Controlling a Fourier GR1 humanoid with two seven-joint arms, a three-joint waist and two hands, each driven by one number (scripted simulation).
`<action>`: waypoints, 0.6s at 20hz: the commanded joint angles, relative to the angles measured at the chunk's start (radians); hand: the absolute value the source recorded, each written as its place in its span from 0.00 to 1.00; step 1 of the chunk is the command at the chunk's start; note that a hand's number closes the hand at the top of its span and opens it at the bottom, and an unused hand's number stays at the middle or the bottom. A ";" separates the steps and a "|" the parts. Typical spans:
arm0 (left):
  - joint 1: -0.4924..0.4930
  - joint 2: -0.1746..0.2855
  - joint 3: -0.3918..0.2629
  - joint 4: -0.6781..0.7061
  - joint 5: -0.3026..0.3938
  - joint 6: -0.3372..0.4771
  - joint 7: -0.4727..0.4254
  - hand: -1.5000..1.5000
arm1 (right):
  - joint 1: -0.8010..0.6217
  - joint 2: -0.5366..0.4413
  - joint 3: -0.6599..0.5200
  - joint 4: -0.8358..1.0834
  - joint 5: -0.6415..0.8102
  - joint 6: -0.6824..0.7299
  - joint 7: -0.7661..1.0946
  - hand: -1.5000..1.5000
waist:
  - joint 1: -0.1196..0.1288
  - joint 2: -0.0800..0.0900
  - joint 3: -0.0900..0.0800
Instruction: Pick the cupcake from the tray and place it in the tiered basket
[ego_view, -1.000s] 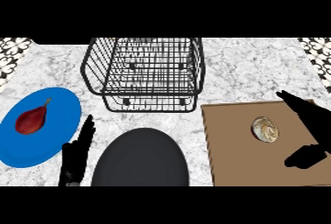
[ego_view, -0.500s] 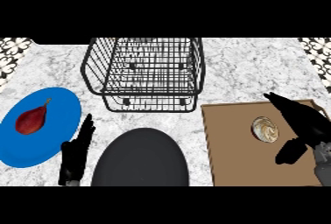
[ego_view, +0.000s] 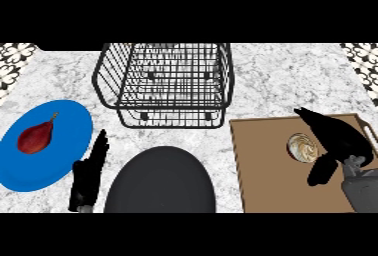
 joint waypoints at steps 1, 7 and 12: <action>-0.068 0.034 0.074 0.058 0.033 -0.067 0.004 0.50 | 0.009 0.017 -0.037 -0.015 0.012 0.072 -0.007 0.00 | -0.003 0.000 0.000; 0.010 -0.008 0.025 -0.059 -0.021 -0.036 0.059 0.50 | 0.036 0.032 -0.088 0.064 0.079 0.074 -0.089 0.00 | -0.002 0.000 0.000; -0.049 -0.043 0.043 -0.001 -0.046 -0.018 0.058 0.50 | 0.036 0.096 -0.092 0.065 0.109 0.107 -0.064 0.00 | -0.003 0.000 0.000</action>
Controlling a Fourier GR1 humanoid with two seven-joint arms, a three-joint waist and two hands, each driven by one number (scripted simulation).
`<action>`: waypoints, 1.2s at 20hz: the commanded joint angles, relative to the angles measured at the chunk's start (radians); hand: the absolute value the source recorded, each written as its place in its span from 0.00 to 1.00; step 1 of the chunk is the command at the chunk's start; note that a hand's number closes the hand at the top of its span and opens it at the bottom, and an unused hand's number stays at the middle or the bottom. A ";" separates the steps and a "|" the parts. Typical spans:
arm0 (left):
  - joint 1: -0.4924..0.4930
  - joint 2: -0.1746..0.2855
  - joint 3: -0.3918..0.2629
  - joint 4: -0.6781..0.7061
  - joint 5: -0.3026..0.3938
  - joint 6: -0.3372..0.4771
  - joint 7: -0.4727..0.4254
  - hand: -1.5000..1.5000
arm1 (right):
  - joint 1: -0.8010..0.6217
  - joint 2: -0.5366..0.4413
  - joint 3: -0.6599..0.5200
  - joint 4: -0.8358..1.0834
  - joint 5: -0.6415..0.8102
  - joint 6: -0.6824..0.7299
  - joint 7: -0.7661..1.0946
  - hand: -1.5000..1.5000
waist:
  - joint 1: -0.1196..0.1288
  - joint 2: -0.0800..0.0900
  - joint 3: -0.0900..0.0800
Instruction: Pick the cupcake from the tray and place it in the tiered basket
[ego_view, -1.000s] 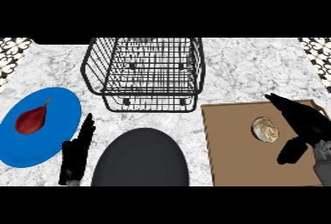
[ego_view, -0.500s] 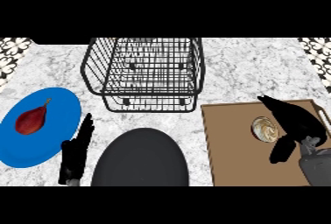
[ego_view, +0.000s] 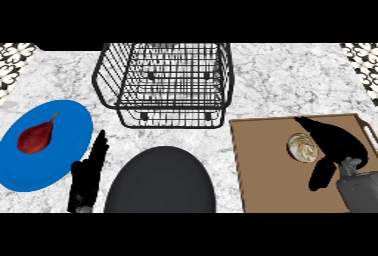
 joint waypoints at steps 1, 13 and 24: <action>-0.001 -0.002 0.039 0.043 0.029 -0.050 -0.042 0.50 | -0.031 0.030 -0.034 0.089 0.044 -0.013 -0.057 0.00 | 0.001 0.000 0.000; -0.019 -0.026 0.047 0.008 -0.034 -0.043 0.003 0.50 | -0.041 0.089 -0.046 0.237 0.167 -0.114 -0.229 1.00 | 0.001 0.000 0.000; 0.004 -0.064 0.047 0.073 -0.058 -0.020 -0.078 0.50 | -0.112 0.157 0.038 0.273 0.314 -0.290 -0.308 1.00 | 0.002 0.001 -0.001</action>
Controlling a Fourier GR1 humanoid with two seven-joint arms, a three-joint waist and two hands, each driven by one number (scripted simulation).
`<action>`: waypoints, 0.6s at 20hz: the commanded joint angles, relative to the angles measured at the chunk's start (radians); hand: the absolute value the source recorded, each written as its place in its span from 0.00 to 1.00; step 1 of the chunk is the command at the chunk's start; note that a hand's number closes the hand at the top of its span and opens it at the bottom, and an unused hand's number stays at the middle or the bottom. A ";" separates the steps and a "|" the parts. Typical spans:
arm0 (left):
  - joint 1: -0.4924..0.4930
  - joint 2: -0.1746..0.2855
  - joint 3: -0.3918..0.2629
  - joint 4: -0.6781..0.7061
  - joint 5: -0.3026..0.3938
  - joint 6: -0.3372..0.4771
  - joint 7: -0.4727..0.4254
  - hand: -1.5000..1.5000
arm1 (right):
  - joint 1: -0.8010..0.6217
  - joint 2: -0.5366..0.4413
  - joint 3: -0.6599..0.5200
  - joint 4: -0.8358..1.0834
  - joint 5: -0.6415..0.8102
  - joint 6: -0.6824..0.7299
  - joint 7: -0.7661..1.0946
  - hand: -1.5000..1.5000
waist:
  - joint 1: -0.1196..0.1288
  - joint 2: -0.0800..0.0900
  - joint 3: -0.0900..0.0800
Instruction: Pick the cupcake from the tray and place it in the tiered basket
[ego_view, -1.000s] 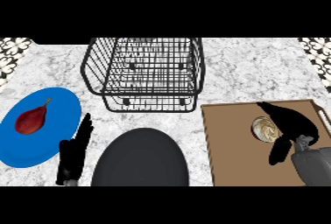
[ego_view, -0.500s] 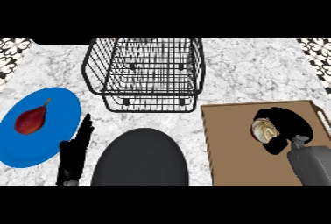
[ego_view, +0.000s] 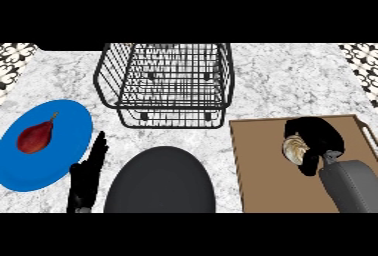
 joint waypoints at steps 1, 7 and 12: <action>0.028 0.007 0.000 -0.016 0.006 -0.021 -0.006 0.50 | -0.009 0.103 0.076 -0.013 0.060 -0.035 0.036 1.00 | 0.003 0.005 0.007; -0.044 0.024 0.042 0.023 0.022 -0.031 0.035 0.50 | 0.028 0.220 0.101 -0.259 0.015 0.042 0.147 1.00 | -0.013 0.002 0.006; 0.000 -0.020 0.003 0.007 -0.021 0.023 0.020 0.50 | -0.029 0.267 -0.060 -0.410 -0.140 0.067 0.191 1.00 | -0.022 -0.001 0.007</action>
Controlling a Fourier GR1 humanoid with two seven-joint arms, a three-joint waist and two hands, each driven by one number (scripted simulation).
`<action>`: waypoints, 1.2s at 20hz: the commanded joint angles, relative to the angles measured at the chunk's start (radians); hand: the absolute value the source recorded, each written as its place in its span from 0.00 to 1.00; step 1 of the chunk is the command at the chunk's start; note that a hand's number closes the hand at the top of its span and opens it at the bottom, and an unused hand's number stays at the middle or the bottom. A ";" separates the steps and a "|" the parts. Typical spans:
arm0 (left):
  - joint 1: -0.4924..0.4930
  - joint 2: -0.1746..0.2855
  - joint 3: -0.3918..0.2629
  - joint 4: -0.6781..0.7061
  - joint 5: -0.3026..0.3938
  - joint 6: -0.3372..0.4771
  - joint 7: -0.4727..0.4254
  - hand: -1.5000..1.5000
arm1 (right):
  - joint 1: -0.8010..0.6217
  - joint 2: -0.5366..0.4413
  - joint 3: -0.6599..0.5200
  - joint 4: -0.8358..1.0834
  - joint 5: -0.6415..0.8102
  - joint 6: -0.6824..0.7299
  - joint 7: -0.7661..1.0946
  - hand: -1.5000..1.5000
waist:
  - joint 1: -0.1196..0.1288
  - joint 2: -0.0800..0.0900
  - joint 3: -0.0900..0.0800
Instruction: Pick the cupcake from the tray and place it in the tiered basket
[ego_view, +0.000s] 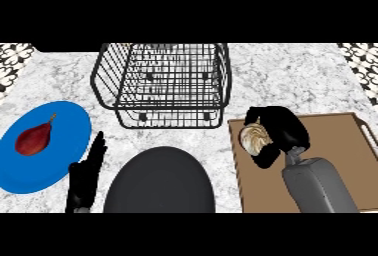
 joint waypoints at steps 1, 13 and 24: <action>-0.009 0.012 0.032 0.006 0.010 0.009 0.013 0.50 | 0.014 0.033 -0.101 -0.214 -0.119 0.038 0.050 1.00 | -0.020 -0.005 0.000; 0.037 0.010 0.004 -0.035 0.010 -0.025 0.001 0.50 | -0.302 0.010 -0.286 -0.645 -0.336 0.284 0.379 1.00 | 0.006 0.000 0.000; -0.029 0.002 0.009 -0.045 -0.017 -0.006 0.062 0.50 | -0.636 0.030 -0.262 -0.289 -0.277 0.153 0.472 1.00 | 0.018 0.005 0.000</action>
